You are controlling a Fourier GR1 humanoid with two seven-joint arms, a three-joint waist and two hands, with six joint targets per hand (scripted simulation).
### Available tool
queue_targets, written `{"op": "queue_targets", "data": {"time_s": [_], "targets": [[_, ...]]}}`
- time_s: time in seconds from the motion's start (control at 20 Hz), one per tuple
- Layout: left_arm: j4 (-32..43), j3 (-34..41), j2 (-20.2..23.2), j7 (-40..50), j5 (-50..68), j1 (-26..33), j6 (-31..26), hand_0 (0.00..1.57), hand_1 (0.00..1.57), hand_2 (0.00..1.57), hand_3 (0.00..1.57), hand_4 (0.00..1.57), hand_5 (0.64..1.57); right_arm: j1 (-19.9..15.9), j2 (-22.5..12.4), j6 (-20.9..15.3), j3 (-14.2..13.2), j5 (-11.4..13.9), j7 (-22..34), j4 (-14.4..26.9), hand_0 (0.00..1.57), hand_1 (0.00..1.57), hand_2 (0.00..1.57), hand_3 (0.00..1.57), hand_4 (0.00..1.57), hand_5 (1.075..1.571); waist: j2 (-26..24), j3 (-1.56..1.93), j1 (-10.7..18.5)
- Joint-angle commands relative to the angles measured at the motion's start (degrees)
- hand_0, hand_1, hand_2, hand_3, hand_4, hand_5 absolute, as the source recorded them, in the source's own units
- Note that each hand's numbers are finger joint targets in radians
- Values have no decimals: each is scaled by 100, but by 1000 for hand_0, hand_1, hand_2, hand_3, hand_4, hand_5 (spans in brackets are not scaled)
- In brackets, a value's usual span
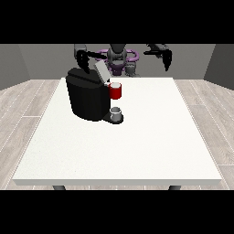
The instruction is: Insert the coffee pod into the coffee machine and close the lid
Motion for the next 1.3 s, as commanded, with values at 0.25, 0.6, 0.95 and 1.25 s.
{"op": "queue_targets", "data": {"time_s": [0.25,0.6,0.95,1.25], "targets": [[-391,37,304,105,238,161,135,0,0,0,0,0,1571,-509,185,38,237,304,-113,419,0,0,0,0,0,1571,294,-1,-257],[-906,-167,253,362,434,384,67,0,0,0,0,0,1571,-721,200,-79,67,346,-348,867,0,0,0,0,0,1571,302,-1,-3],[-528,-88,384,-101,243,246,283,0,0,0,0,0,1571,-959,375,-137,313,596,-544,877,0,0,0,0,0,1571,698,-1,-115],[-324,-120,430,-250,224,497,341,0,0,0,0,0,1571,-1360,290,164,310,501,95,772,0,0,0,0,114,1571,361,-2,-290]]}}
